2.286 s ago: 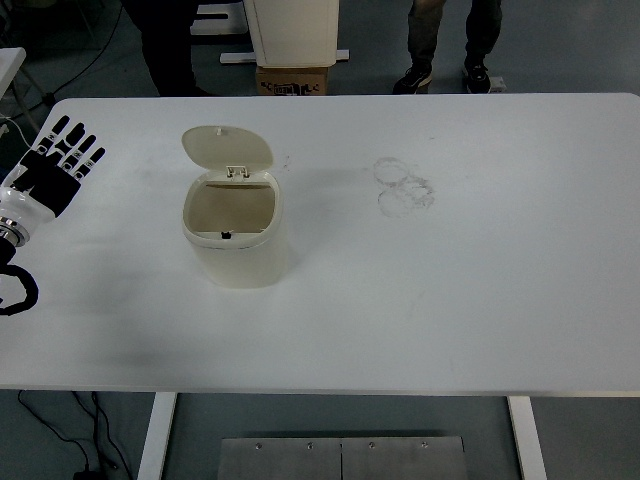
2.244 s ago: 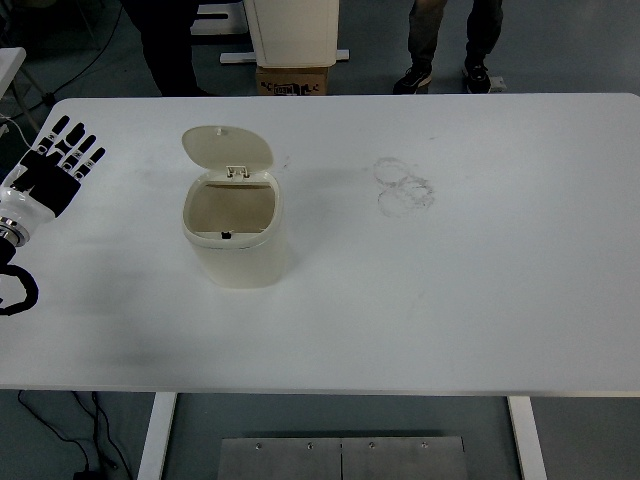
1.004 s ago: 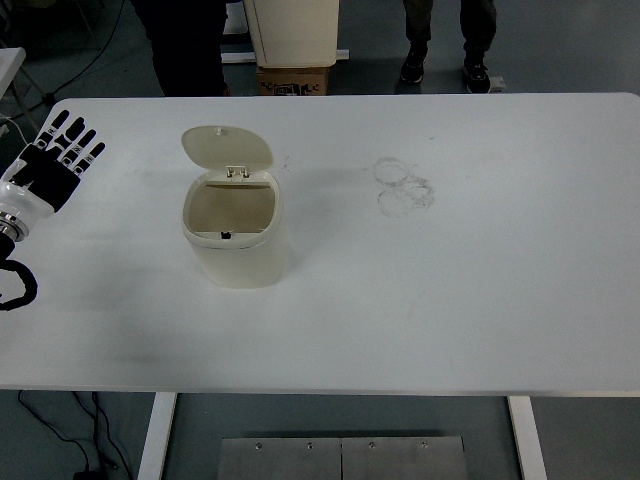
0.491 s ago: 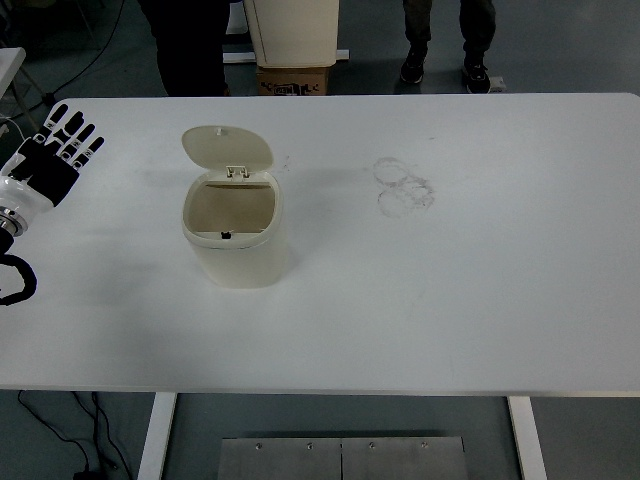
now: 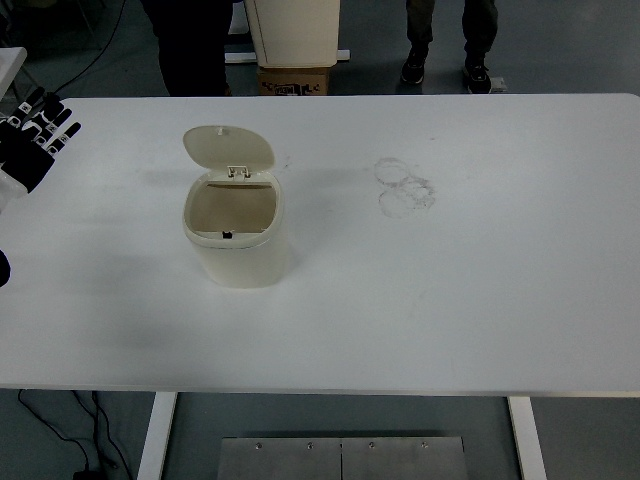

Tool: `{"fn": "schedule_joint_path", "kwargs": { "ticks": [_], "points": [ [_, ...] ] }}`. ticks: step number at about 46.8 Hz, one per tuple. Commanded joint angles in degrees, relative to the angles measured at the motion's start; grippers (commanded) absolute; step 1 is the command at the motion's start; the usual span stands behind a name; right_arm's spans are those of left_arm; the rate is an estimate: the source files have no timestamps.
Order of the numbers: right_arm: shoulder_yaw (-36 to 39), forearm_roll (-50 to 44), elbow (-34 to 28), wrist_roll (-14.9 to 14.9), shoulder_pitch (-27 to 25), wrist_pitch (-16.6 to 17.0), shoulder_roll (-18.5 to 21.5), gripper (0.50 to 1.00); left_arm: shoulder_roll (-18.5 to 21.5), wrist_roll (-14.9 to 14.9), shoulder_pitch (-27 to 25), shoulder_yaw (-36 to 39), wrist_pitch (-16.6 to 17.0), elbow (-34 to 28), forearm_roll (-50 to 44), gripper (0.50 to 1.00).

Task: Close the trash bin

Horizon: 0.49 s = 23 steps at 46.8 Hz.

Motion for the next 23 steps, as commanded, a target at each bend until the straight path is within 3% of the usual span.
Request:
{"fn": "schedule_joint_path", "kwargs": {
  "ticks": [1, 23],
  "points": [
    [0.02, 0.00, 0.00, 0.03, 0.01, 0.00, 0.00, 0.991, 0.73, 0.04, -1.00, 1.16, -0.05, -0.07, 0.73, 1.000],
    [0.02, 0.00, 0.00, 0.03, 0.01, 0.00, 0.00, 0.991, 7.41, 0.04, -10.93, 20.31, 2.85, -9.73, 1.08, 1.000]
  ]
}}
